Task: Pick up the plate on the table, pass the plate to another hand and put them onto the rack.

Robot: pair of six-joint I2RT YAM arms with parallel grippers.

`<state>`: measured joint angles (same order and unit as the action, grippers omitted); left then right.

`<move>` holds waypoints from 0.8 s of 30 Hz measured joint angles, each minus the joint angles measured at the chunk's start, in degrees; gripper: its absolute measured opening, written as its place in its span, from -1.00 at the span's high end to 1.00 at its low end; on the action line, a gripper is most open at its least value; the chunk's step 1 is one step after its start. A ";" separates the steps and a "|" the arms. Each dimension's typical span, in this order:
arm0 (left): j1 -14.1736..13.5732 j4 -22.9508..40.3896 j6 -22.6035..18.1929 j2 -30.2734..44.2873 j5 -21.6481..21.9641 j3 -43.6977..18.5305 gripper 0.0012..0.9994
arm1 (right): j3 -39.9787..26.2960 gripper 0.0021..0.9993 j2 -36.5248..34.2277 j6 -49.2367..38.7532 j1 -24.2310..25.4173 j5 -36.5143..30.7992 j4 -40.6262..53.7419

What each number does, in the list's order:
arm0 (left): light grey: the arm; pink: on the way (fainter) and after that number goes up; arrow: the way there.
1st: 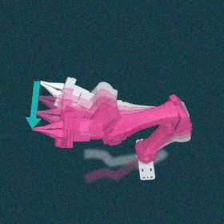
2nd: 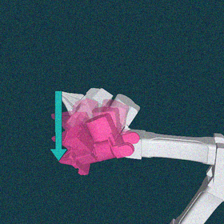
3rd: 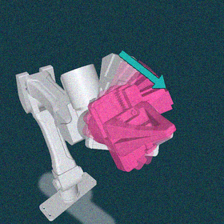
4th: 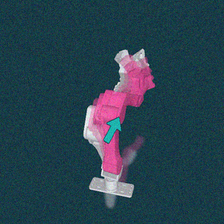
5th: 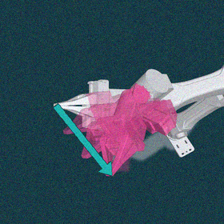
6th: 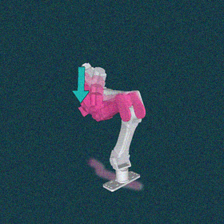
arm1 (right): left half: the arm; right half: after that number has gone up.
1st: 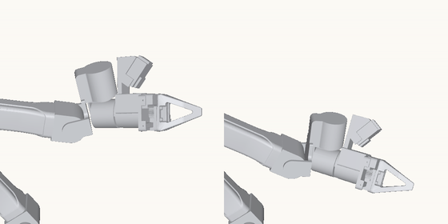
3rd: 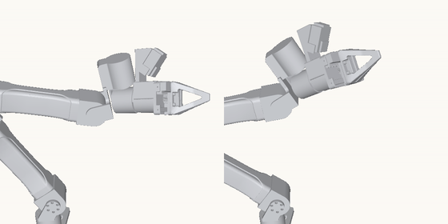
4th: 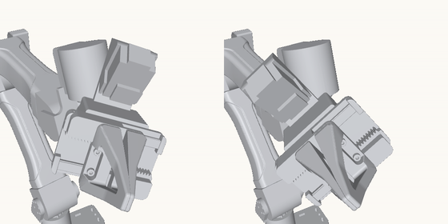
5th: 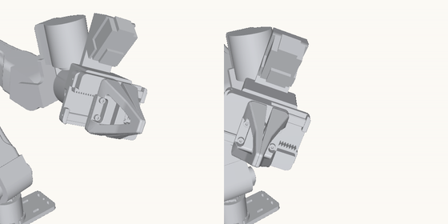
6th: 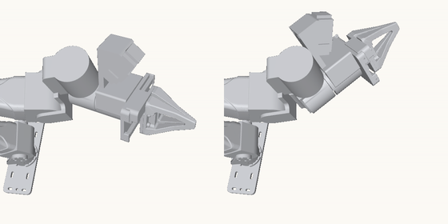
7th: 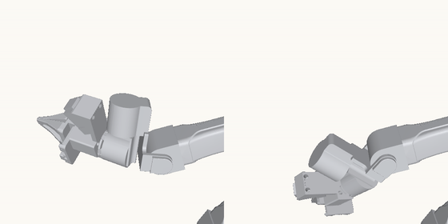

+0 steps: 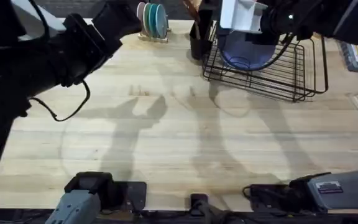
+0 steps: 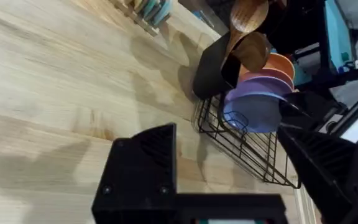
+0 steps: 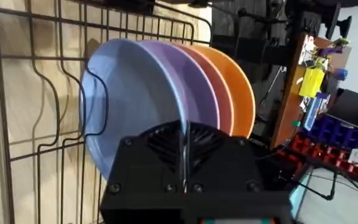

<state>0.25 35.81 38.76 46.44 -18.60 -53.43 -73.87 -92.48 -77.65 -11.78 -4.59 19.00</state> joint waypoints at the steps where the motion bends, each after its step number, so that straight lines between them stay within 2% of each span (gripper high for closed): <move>1: 0.00 0.00 0.00 0.00 0.01 0.00 -0.99 | -0.01 0.94 -0.06 0.00 -0.06 0.03 0.01; 3: 0.00 0.00 0.00 0.00 0.01 0.00 -0.99 | -0.01 0.93 -0.07 0.01 -0.12 0.17 0.07; 4: 0.00 0.00 -0.01 0.00 0.00 0.00 -0.99 | -0.03 0.85 -0.07 0.02 -0.09 0.17 0.21; 5: 0.00 0.00 -0.01 0.00 0.01 0.00 -0.99 | 0.01 -0.11 -0.85 -0.01 -0.05 -0.08 1.92; 8: 0.00 0.00 -0.01 0.00 0.00 0.00 -0.99 | 0.03 -0.91 -1.66 -0.19 0.01 -0.12 2.15; 10: 0.00 0.00 0.00 0.02 0.00 0.00 -0.99 | 0.05 -0.99 -1.78 -0.15 0.01 -0.12 2.23; 14: 0.00 0.00 0.00 0.00 0.01 0.00 -0.99 | 0.05 -1.00 -1.78 -0.15 0.01 -0.39 2.23; 19: 0.00 0.00 0.01 0.00 -0.01 0.00 -0.99 | 0.05 -1.00 -1.76 -0.15 -3.38 -8.74 2.23; 24: 0.00 0.00 0.01 0.00 0.01 0.00 -0.99 | 0.12 -1.00 1.84 3.51 -3.94 -9.58 2.25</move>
<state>0.25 35.81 38.76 46.44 -18.59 -53.43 -73.76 -90.64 -74.13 -15.73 -14.17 21.26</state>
